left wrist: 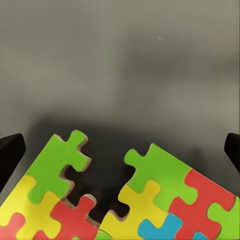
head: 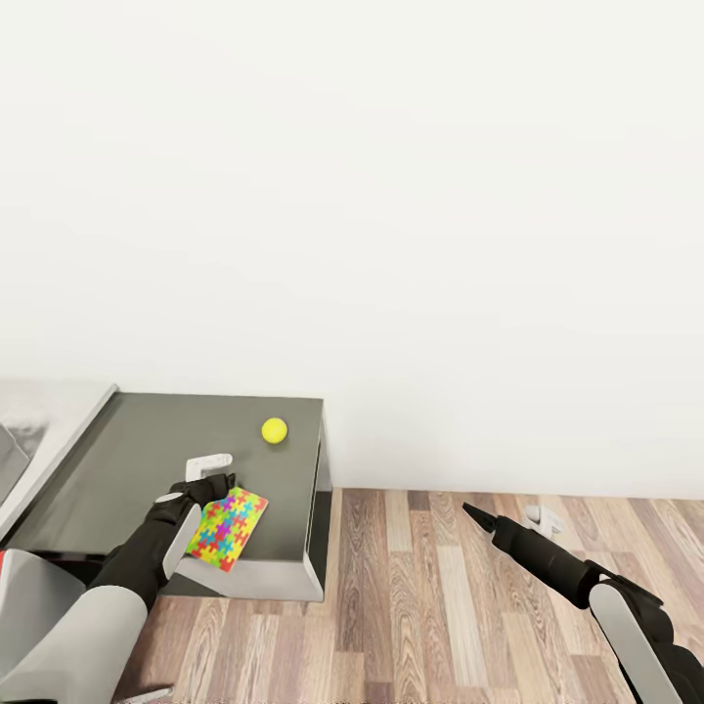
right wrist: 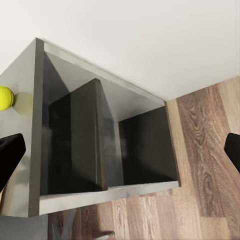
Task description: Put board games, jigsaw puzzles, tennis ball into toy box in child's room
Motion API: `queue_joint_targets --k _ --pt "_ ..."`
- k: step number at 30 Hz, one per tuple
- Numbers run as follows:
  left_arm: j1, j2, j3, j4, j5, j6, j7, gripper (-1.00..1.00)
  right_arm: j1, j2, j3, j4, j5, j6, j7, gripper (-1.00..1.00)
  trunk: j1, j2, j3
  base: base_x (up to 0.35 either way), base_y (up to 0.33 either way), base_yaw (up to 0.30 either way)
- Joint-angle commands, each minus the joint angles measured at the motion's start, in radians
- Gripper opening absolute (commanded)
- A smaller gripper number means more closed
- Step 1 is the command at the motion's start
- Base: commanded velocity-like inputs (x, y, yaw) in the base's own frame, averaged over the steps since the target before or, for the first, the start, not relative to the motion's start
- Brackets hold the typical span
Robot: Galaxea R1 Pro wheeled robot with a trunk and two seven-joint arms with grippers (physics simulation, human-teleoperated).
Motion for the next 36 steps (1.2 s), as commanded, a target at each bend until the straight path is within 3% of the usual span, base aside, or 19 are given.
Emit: queue_joint_targets --k 1,16,36 --pt "0.000 0.000 -0.001 -0.002 0.011 0.005 0.006 1.00 -0.001 0.000 -0.002 -0.001 -0.002 0.006 0.002 1.00 0.000 -0.002 -0.003 0.000 0.000 0.000" --pt "0.000 -0.001 -0.003 -0.002 0.011 0.004 0.010 1.00 -0.001 0.000 0.000 -0.003 0.000 0.003 0.003 1.00 0.000 -0.002 -0.027 0.000 0.000 0.000" --pt "0.000 -0.001 -0.003 -0.002 0.011 0.004 0.008 1.00 -0.001 0.000 -0.002 -0.004 0.001 0.000 0.004 1.00 0.000 -0.002 -0.028 -0.064 0.000 0.000"
